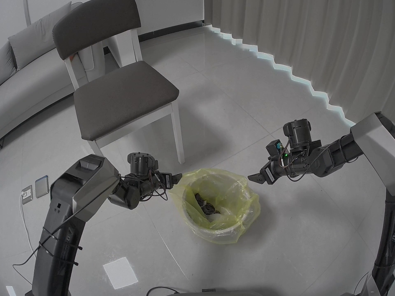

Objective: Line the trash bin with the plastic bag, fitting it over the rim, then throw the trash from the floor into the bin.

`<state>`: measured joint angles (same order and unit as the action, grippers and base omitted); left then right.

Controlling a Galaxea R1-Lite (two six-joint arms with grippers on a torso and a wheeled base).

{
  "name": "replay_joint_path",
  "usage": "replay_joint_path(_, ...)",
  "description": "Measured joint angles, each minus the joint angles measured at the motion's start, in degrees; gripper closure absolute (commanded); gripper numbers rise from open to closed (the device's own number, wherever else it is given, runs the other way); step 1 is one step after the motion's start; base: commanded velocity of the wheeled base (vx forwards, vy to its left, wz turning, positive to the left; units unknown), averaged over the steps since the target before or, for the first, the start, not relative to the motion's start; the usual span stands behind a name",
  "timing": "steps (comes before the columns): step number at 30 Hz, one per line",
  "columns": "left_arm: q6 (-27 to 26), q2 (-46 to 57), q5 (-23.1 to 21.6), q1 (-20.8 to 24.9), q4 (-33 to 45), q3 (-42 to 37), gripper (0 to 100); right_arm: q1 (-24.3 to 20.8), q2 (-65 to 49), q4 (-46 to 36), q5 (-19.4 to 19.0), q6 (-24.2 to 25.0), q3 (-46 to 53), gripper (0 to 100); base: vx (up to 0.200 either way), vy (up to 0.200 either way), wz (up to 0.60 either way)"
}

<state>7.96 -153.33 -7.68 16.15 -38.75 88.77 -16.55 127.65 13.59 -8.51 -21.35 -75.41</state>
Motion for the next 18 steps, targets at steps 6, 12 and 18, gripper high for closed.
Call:
replay_joint_path(6,-3.91,-5.84,1.77,-0.54,13.14,10.65,0,0.90,-0.22,0.06,0.00,-0.13,0.52,0,0.000,0.000,0.00)
replay_joint_path(12,-7.14,-11.14,2.60,-0.96,23.84,21.09,0,1.32,0.60,0.83,0.00,-0.22,0.63,0,0.000,0.000,0.00)
replay_joint_path(18,-6.38,-15.03,3.01,-1.00,28.33,25.17,0,1.51,2.47,1.93,0.02,-0.29,0.83,0,0.000,0.000,0.00)
